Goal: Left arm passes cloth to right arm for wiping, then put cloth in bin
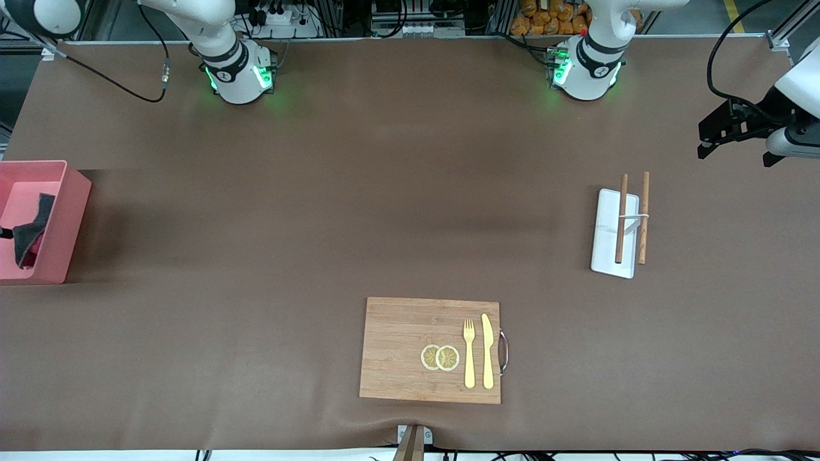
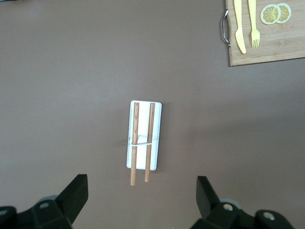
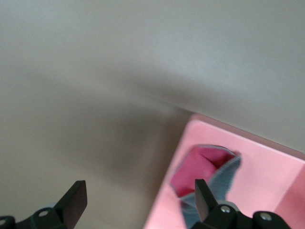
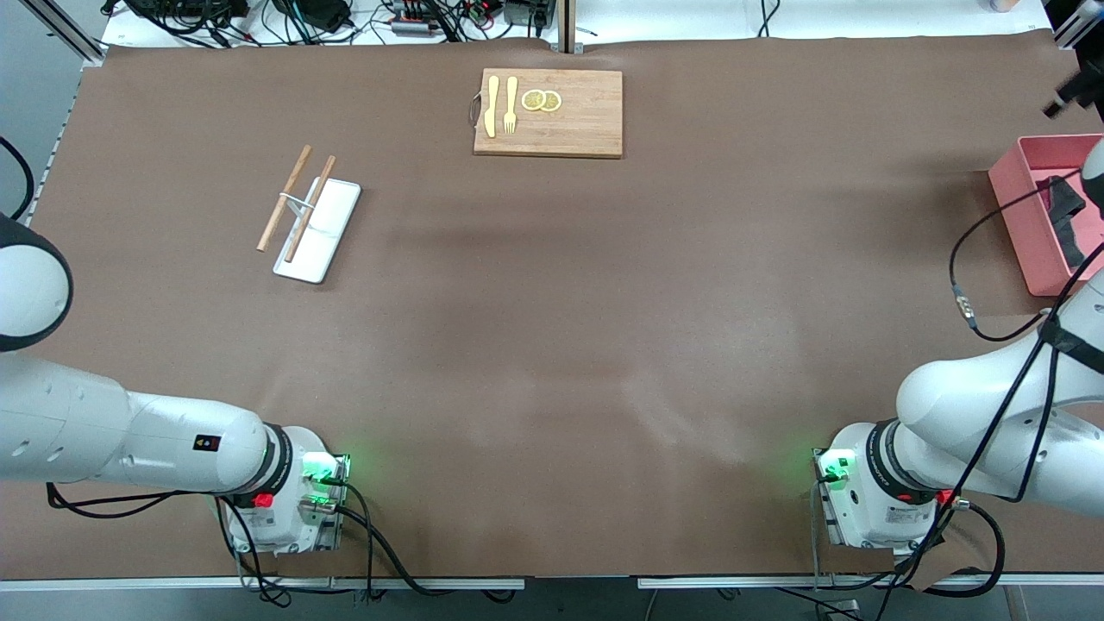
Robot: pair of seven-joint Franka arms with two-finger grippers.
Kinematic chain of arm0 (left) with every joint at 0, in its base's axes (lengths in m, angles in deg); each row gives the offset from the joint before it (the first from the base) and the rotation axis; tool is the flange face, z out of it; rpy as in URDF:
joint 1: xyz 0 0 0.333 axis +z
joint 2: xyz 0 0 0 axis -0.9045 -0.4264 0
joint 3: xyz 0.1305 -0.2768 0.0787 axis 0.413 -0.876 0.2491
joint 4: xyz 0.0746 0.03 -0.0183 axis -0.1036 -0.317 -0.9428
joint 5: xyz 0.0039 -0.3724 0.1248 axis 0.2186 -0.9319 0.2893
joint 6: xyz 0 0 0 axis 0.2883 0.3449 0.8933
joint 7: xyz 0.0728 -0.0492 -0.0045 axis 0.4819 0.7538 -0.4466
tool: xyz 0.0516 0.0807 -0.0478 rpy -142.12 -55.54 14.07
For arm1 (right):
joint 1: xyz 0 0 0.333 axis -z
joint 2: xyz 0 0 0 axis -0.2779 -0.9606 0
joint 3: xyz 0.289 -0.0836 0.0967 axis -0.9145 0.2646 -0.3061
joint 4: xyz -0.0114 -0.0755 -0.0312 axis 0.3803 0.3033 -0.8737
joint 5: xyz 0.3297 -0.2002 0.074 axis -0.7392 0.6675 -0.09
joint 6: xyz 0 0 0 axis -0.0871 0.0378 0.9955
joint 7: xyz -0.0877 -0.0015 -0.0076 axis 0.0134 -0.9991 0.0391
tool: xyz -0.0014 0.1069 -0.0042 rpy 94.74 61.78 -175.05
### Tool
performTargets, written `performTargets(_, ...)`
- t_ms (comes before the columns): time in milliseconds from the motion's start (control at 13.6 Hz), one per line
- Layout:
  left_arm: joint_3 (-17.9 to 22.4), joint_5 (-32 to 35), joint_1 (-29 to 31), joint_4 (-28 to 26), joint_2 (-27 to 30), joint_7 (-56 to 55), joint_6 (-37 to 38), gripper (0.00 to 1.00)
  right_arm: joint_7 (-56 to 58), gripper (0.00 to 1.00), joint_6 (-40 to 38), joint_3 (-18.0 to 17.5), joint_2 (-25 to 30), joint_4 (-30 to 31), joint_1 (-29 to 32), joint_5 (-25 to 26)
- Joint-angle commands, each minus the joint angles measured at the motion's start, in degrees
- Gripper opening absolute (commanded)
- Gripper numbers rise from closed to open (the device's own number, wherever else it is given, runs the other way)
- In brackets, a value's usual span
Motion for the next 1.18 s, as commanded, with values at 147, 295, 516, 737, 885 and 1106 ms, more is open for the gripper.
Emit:
performTargets(147,0.0,-0.8,-0.2,1.0,-0.5,-0.8,-0.1,1.00,-22.7,1.00,-7.8,0.4,5.8,1.8,-13.5,0.5)
performTargets(295,0.0,-1.0,0.1,1.0,-0.2,-0.6,0.0,1.00,-32.5,1.00,-8.0,0.4,6.9,2.1,-17.2,0.0)
performTargets(516,0.2,-1.9,0.1,1.0,-0.2,-1.1,0.3,1.00,-37.8,1.00,-8.1,0.4,9.0,3.3,-21.2,-0.6)
performTargets(737,0.2,-2.0,0.1,1.0,0.1,-6.7,0.3,1.00,-50.9,1.00,-5.3,0.4,13.6,6.2,-25.7,-2.6)
performTargets(885,0.2,-1.6,0.1,1.0,0.4,-8.3,0.5,1.00,-52.1,1.00,-4.4,0.7,16.4,9.7,-28.0,-2.3)
performTargets(1106,0.2,-1.2,0.1,1.0,0.5,-6.5,0.5,1.00,-52.0,1.00,6.2,0.7,28.8,27.1,-29.3,-2.5)
